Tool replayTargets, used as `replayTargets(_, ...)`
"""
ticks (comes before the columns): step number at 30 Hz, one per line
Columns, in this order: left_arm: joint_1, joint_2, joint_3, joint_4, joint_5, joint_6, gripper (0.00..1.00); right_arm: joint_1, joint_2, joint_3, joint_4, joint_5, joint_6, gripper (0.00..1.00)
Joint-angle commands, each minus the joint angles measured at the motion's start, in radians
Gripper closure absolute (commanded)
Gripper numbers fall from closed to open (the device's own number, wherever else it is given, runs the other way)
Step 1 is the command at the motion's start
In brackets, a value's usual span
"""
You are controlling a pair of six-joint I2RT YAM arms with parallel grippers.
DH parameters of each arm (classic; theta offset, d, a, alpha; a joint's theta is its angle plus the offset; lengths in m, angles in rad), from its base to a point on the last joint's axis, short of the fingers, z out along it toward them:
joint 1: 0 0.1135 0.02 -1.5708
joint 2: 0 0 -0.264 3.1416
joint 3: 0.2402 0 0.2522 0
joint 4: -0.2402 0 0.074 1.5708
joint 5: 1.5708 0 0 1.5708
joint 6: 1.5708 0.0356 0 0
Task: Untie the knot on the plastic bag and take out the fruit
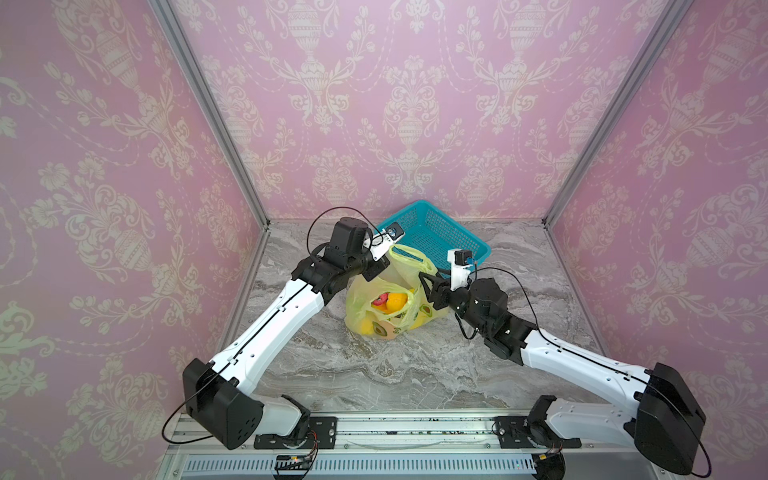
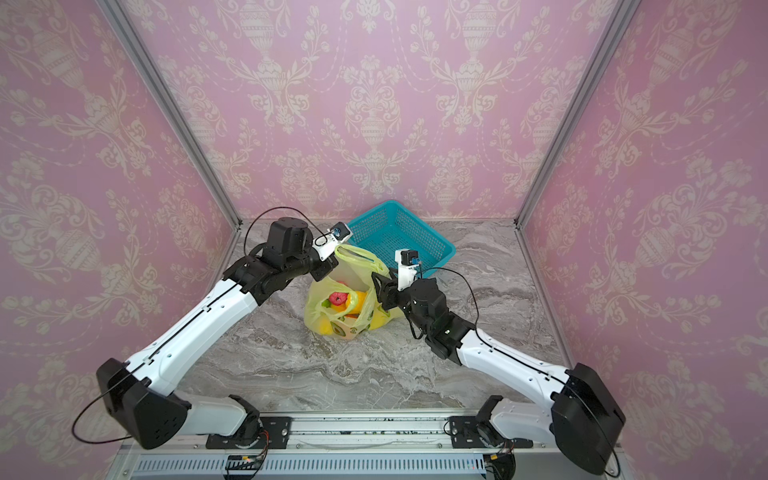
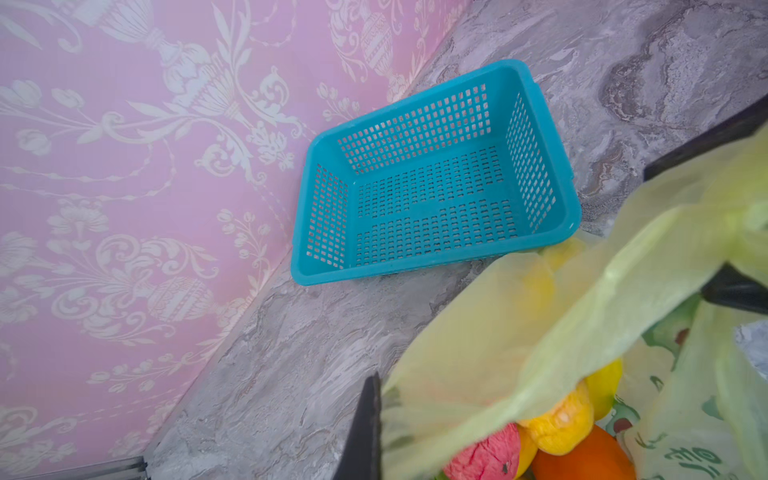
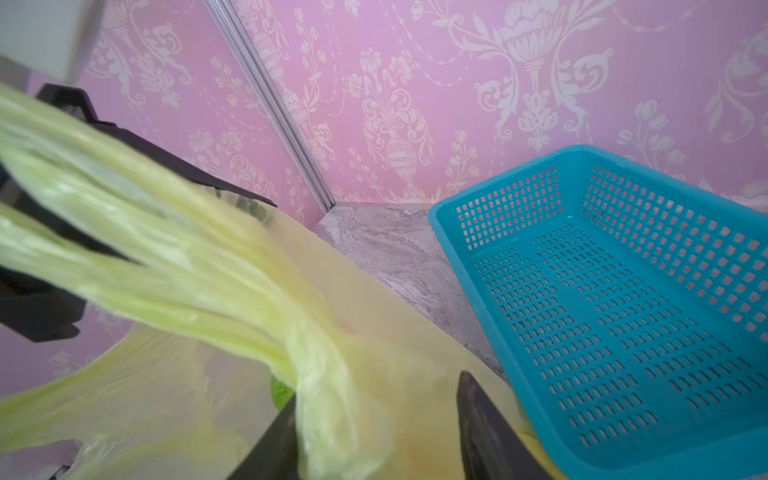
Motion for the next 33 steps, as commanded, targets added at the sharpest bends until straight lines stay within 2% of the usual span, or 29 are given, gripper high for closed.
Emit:
replayTargets(1, -0.003, -0.036, -0.023, 0.047, -0.142, -0.029, 1.0, -0.005, 0.008, 0.035, -0.012, -0.042, -0.013, 0.37)
replayTargets(3, -0.003, -0.026, -0.015, 0.023, -0.229, -0.047, 1.0, -0.005, 0.011, 0.039, -0.016, -0.046, -0.013, 0.34)
replayTargets(5, -0.003, -0.005, -0.007, -0.018, -0.272, -0.07, 1.0, -0.005, 0.013, 0.045, -0.024, -0.05, -0.014, 0.33)
replayTargets(9, -0.003, 0.027, -0.017, -0.079, -0.286, -0.111, 1.0, -0.005, 0.004, 0.05, -0.043, -0.048, -0.021, 0.32)
replayTargets(14, -0.004, -0.009, -0.07, -0.064, -0.176, -0.111, 1.0, -0.002, -0.01, 0.058, -0.062, -0.092, -0.066, 0.28)
replayTargets(18, -0.023, -0.05, -0.11, -0.055, -0.071, -0.105, 1.0, 0.04, -0.011, 0.106, -0.136, -0.128, -0.163, 0.24)
replayTargets(22, -0.043, -0.067, -0.118, -0.06, -0.03, -0.099, 1.0, 0.108, -0.025, 0.134, -0.207, -0.062, -0.25, 0.2)
replayTargets(29, -0.043, -0.08, -0.128, -0.047, -0.021, -0.098, 1.0, 0.218, -0.121, 0.111, -0.225, 0.039, -0.355, 0.18)
replayTargets(33, -0.043, -0.087, -0.132, -0.043, -0.034, -0.094, 1.0, 0.28, -0.119, 0.151, -0.273, 0.2, -0.375, 0.2)
